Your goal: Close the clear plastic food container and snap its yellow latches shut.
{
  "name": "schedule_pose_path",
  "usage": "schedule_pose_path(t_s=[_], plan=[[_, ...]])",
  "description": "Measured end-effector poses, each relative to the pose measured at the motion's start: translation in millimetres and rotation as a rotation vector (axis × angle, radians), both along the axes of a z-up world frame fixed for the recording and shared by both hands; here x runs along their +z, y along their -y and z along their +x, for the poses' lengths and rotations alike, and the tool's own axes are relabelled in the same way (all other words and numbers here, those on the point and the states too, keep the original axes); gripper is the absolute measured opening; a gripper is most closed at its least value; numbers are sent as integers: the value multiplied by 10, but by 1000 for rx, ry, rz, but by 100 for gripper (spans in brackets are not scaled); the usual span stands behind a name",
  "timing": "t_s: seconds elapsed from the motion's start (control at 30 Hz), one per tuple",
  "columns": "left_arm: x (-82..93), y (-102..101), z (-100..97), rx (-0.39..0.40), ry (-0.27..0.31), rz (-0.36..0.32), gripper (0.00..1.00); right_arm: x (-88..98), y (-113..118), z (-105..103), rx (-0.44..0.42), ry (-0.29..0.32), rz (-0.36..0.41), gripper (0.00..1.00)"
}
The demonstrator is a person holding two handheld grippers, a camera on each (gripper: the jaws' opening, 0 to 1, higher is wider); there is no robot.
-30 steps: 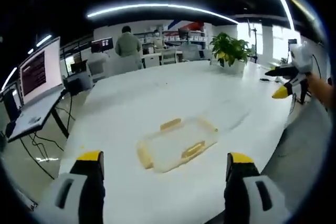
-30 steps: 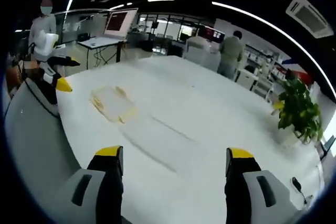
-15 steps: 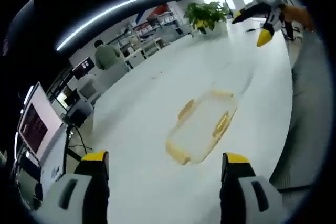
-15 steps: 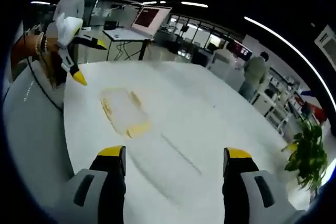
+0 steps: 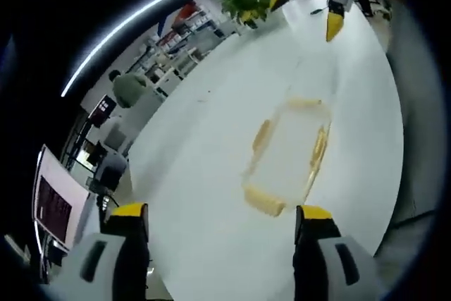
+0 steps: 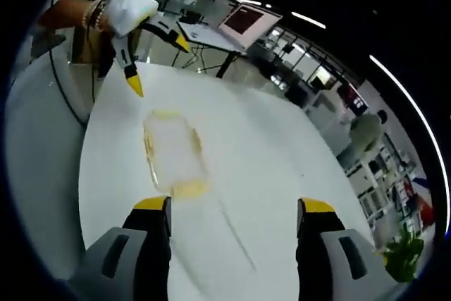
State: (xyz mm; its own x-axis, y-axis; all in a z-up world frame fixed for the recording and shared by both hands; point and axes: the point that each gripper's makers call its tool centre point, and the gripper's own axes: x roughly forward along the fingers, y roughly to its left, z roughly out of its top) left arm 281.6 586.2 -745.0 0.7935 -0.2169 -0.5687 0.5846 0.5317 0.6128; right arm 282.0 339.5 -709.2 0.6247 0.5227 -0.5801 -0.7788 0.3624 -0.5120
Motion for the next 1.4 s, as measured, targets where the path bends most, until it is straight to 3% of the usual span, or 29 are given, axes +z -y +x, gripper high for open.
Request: schedule_pose_path(t_s=[0.17, 0.3, 0.67, 0.8, 0.93, 1.17, 1.4], plan=[[-15, 29, 88, -33, -7, 29, 82, -103, -228, 34, 105, -7, -79, 69], [-80, 45, 160, -81, -45, 69, 81, -244, -421, 48, 200, -37, -139, 68], [-295, -1, 331, -123, -113, 132, 79, -549, -653, 137, 302, -138, -225, 67], [-407, 3, 348, -138, -174, 131, 80, -750, -610, 149, 329, -194, -304, 67], [-481, 15, 383, -156, -213, 129, 79, -892, -623, 150, 354, -241, -333, 64], [-687, 94, 384, -205, -347, 145, 79, -1064, -624, 147, 372, -350, -369, 61], [-813, 112, 409, -234, -406, 172, 76, -1209, -547, 144, 388, -424, -444, 54]])
